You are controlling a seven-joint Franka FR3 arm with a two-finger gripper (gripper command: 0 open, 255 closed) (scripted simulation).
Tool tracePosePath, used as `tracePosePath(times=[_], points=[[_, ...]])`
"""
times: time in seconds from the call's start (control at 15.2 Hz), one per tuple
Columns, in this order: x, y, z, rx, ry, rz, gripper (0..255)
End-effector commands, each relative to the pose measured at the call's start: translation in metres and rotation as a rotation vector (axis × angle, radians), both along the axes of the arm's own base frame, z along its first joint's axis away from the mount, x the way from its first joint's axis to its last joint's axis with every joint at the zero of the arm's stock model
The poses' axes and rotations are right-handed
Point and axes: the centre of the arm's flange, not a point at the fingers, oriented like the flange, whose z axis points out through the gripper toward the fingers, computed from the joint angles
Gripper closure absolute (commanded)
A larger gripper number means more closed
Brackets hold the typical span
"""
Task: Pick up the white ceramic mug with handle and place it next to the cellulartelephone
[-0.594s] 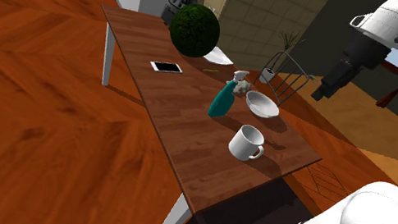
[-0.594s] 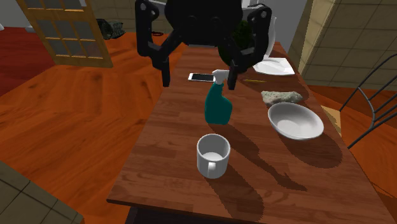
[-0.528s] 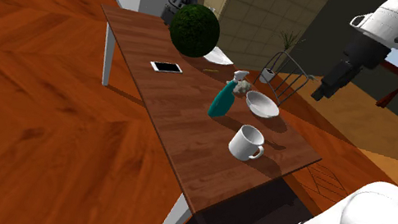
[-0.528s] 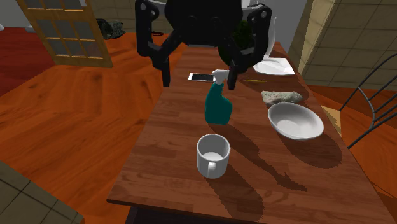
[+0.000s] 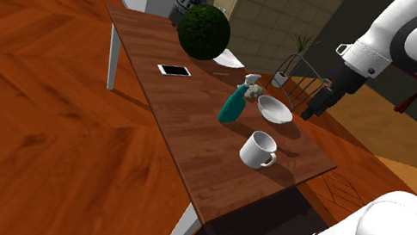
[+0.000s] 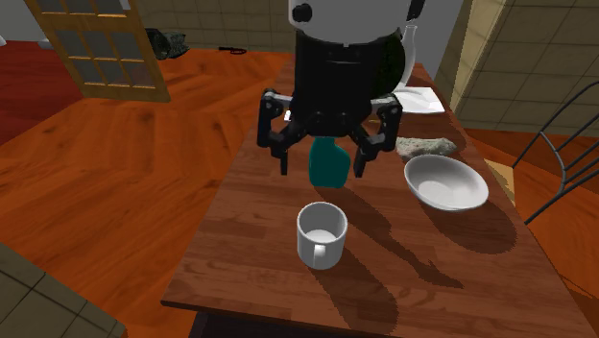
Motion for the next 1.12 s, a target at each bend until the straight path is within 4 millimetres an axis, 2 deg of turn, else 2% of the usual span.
tracePosePath(times=[0.0,0.79,1.06], points=[[0.006,-0.008,-0.025,-0.003,-0.008,0.001,0],[0.054,-0.052,-0.167,-0.021,-0.038,0.000,0],[0.059,-0.055,-0.193,-0.023,-0.040,0.000,0]])
